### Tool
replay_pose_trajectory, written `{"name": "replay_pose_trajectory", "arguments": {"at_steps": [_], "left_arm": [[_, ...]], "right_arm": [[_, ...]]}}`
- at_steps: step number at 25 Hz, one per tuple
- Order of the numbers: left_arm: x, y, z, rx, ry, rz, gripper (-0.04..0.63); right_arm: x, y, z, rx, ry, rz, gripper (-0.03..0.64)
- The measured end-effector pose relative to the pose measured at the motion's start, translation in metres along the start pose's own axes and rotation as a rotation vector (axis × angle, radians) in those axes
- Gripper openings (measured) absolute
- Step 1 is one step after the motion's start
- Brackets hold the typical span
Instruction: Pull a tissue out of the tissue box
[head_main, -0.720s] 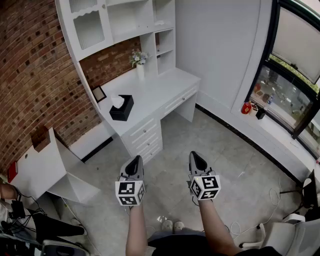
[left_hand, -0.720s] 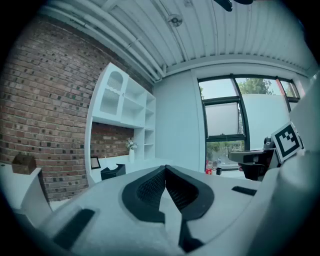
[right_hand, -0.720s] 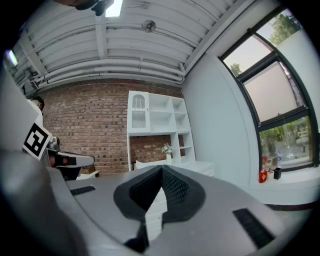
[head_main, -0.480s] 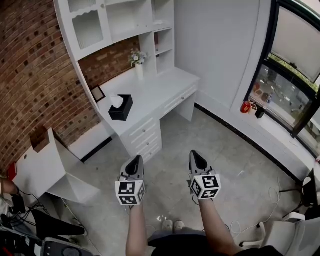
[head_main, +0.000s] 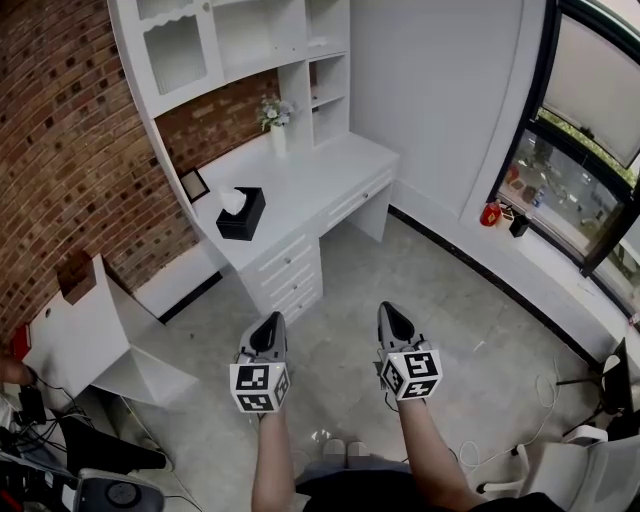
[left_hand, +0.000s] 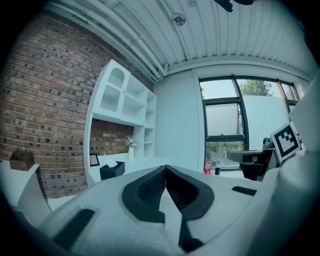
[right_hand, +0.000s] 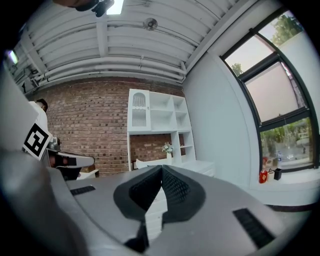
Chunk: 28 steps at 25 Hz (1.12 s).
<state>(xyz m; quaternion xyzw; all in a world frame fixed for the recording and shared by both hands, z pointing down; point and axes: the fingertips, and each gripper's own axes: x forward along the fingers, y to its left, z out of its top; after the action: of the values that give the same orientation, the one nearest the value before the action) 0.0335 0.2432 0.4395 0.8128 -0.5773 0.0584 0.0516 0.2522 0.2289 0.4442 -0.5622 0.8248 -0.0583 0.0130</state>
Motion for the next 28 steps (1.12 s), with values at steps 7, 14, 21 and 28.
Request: {"name": "replay_pose_trajectory", "arguments": {"at_steps": [7,14,21,28], "left_arm": [[0.006,0.010,-0.010,-0.013,0.021,-0.001,0.008],[0.016,0.024,-0.018,-0.026,0.043,0.005,0.008],[0.023,0.044,-0.019,-0.029,0.036,0.016,0.008],[0.020,0.058,-0.011,-0.011,0.011,0.022,0.008]], "right_arm": [[0.009,-0.004,-0.008,0.008,0.016,-0.011,0.000],[0.023,0.000,-0.010,0.006,0.014,0.010,0.041],[0.039,0.005,-0.012,0.015,0.007,0.048,0.109],[0.039,0.011,-0.012,0.018,-0.016,0.044,0.118]]}}
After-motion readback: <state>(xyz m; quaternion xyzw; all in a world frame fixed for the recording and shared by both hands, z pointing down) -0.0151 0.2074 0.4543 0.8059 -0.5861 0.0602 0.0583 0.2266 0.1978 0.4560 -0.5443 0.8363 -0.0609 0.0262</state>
